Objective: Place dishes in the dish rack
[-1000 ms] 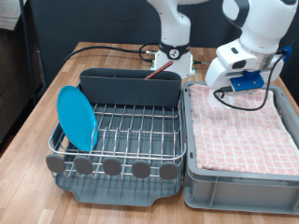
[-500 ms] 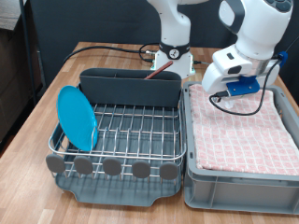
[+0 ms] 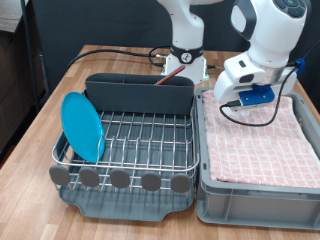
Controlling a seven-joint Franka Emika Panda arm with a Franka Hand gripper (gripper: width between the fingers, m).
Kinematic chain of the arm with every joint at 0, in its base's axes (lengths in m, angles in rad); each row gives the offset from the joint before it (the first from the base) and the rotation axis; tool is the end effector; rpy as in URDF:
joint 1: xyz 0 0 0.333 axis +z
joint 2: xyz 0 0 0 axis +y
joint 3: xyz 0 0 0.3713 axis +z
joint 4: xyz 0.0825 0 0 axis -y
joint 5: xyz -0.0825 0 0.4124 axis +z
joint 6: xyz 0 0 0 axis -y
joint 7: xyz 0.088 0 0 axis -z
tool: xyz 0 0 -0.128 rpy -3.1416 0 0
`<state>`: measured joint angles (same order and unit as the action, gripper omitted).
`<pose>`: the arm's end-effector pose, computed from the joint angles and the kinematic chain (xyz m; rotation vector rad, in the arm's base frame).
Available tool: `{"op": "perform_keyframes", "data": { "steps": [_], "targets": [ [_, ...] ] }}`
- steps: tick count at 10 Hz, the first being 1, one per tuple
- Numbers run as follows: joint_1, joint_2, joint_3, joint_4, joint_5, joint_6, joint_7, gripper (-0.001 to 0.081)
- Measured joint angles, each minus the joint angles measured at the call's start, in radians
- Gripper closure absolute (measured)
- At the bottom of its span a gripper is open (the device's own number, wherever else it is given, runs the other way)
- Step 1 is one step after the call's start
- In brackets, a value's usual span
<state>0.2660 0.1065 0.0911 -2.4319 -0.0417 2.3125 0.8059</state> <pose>0.4506 0.1671 0.2564 2.9266 -0.6185 -0.2681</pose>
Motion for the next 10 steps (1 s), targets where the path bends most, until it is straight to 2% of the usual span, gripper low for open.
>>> {"op": "perform_keyframes", "data": {
  "steps": [1,2,3,4,5,10],
  "targets": [
    [0.000,0.000,0.000,-0.003,0.000,0.006,0.000,0.0400],
    [0.000,0.000,0.000,-0.007,0.004,0.018,0.000,0.0400],
    [0.000,0.000,0.000,-0.008,0.016,0.026,0.000,0.0598],
    [0.000,-0.001,0.000,-0.008,0.024,0.030,0.000,0.0598],
    [0.000,-0.002,0.000,-0.006,0.025,0.031,0.000,0.0737],
    [0.000,-0.057,-0.008,0.029,0.022,-0.033,0.017,0.0735]
  ]
}}
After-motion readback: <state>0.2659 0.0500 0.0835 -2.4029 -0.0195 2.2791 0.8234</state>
